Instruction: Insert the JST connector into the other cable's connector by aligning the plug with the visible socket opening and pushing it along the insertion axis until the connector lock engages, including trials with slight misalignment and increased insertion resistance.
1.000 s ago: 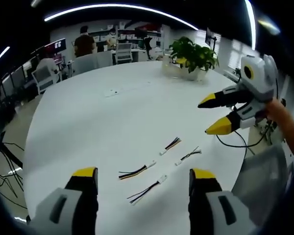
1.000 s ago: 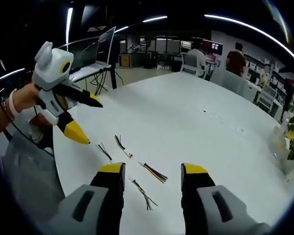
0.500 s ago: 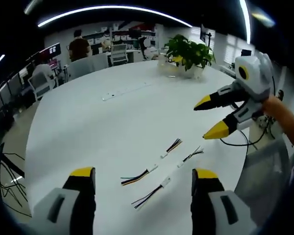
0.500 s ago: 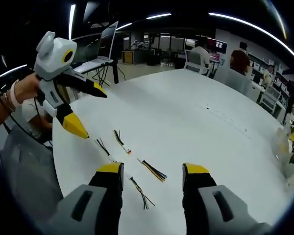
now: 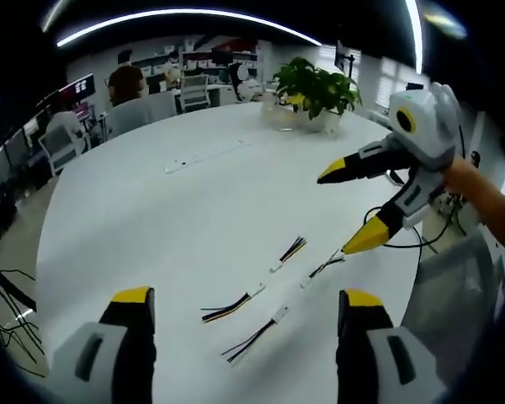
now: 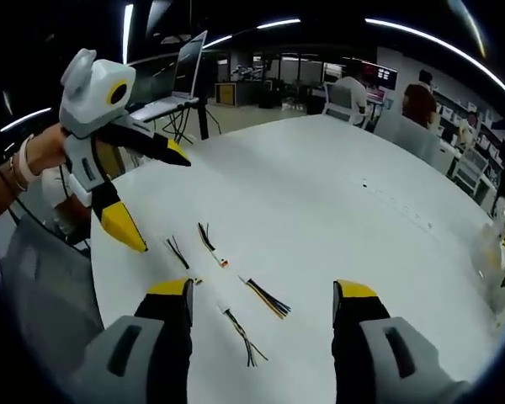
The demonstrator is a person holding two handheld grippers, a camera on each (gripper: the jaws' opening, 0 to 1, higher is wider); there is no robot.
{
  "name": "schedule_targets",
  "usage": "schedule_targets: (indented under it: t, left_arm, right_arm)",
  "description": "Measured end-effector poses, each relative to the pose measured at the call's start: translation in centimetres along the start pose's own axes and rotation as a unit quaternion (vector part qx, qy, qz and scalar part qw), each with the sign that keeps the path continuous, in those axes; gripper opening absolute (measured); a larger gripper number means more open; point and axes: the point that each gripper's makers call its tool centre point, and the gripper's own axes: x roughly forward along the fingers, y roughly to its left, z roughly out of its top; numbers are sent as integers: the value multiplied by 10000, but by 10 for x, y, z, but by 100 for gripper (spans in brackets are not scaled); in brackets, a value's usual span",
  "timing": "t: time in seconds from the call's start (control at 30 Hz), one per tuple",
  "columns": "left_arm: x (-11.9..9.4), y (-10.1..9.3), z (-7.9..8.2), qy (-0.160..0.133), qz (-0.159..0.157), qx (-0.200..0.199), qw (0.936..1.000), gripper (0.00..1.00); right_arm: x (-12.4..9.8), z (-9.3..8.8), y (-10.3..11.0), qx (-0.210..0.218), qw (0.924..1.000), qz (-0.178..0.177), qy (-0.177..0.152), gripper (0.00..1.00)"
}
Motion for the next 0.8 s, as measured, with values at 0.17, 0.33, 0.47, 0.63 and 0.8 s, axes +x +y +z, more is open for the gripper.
schedule_targets:
  t: [0.17,0.33,0.47,0.63,0.8]
  left_arm:
    - [4,0,-2,32,-53,5,10000,95]
    - [9,2,-3,71,-62,52,9999,99]
    - [10,7,-1,50,31,110,9999,99]
    - [14,8,-3,102,-30,47,9999,99]
    - [18,13,-5,131,-27,-15,9999,98]
  right_arm:
    - [3,1,-5,-6,10000,-10,19,71]
    - [5,-2,-5,-97,9999,24,55,74]
    - [8,-3,-7,-147,9999,42,73,74]
    - [13,-2,-9,-182,9998,58,-40,72]
    - [15,4,-18,-204,9995,-51,-247,65]
